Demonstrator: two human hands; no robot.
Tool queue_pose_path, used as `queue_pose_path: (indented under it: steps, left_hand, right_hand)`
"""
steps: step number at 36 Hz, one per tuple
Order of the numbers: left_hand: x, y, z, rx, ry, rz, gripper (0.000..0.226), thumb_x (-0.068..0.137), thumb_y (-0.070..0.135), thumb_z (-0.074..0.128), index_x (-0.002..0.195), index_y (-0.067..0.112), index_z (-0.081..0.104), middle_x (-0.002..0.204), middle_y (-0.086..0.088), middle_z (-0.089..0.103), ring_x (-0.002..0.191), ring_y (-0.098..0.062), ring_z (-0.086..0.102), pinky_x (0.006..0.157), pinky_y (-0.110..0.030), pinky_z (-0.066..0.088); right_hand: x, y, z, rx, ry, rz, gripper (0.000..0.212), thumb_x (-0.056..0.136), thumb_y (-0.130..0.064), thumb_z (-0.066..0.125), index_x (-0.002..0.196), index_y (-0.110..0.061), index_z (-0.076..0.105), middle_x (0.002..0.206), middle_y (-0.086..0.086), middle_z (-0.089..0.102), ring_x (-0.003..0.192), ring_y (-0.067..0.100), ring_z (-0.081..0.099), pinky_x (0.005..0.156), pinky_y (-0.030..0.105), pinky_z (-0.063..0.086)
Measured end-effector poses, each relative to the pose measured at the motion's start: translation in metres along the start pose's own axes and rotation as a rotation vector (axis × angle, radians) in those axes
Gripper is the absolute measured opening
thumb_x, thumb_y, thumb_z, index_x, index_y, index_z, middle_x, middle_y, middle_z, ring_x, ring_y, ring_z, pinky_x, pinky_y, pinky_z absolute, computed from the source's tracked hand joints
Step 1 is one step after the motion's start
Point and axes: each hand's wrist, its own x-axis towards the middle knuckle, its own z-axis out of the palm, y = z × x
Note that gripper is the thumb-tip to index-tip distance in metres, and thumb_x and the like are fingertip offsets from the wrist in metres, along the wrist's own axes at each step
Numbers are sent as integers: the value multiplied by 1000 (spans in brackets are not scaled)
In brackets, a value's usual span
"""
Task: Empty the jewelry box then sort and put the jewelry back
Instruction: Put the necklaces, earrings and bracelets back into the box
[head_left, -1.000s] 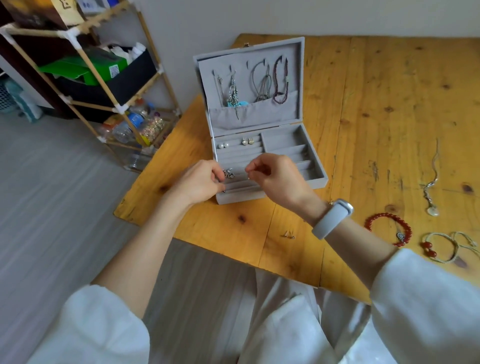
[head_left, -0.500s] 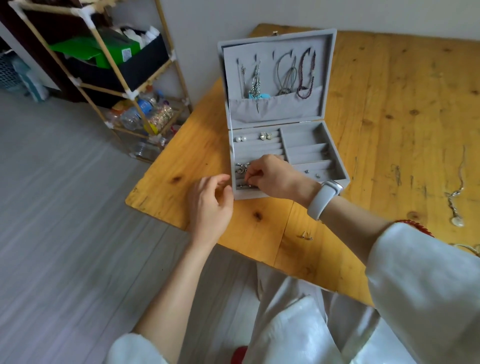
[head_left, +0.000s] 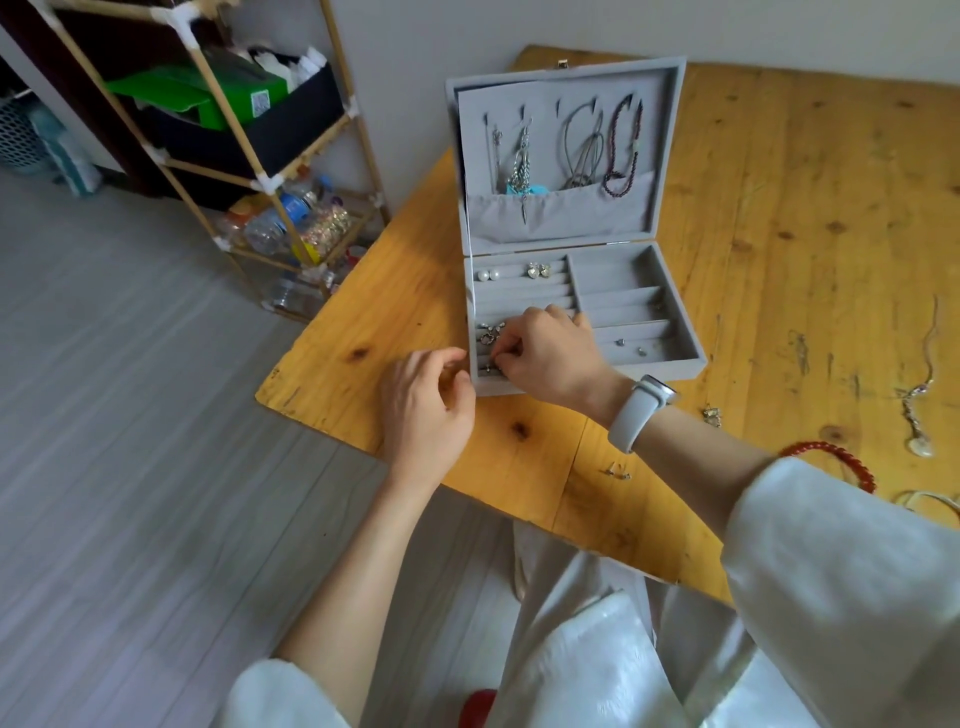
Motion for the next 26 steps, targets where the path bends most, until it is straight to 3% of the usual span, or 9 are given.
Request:
queue_pose_path:
  steps: [7, 11, 15, 20, 22, 26]
  left_hand:
    - [0, 0, 1, 16, 15, 11, 29, 80, 20, 47, 102, 12, 64, 97, -2, 61, 95, -22, 53, 85, -34, 40]
    - [-2, -1, 1, 13, 18, 13, 29, 79, 18, 48, 103, 13, 63, 100, -1, 60, 97, -20, 54, 83, -28, 38]
    - [-5, 1, 1, -49, 98, -25, 28, 79, 18, 49, 102, 12, 63, 97, 4, 52, 91, -16, 55, 78, -24, 38]
    - [-28, 13, 4, -107, 213, 23, 17, 81, 17, 54, 95, 9, 60, 94, 3, 49, 81, -4, 45, 74, -14, 35]
    - [-42, 21, 10, -123, 159, 111, 17, 81, 20, 53, 91, 8, 60, 92, 3, 51, 79, -4, 45, 74, -10, 35]
    - [-61, 33, 24, -153, -58, 262, 19, 83, 21, 52, 88, 8, 65, 88, 2, 59, 82, -11, 54, 77, -21, 43]
  right_hand:
    - [-1, -1, 0, 14, 23, -1, 12, 80, -17, 51, 79, -25, 61, 99, 1, 61, 104, 25, 46, 87, 36, 27]
    - [-10, 4, -3, 160, 103, -11, 10, 84, -18, 53, 88, -21, 62, 97, 1, 60, 100, 23, 48, 84, 33, 27]
    - [-34, 19, -13, 339, 215, -8, 11, 84, -14, 55, 86, -20, 65, 87, -2, 59, 90, 20, 52, 85, 38, 40]
    - [-89, 42, -21, 359, 284, -4, 11, 85, -5, 57, 87, -13, 64, 82, 0, 57, 76, 13, 45, 74, 24, 37]
    - [-112, 50, -16, 304, 267, 11, 11, 85, -5, 58, 89, -13, 64, 83, -3, 55, 78, 13, 46, 74, 21, 36]
    - [-142, 57, 7, 191, 283, 38, 12, 84, -10, 56, 93, -9, 63, 89, 2, 55, 86, 23, 53, 77, 24, 39]
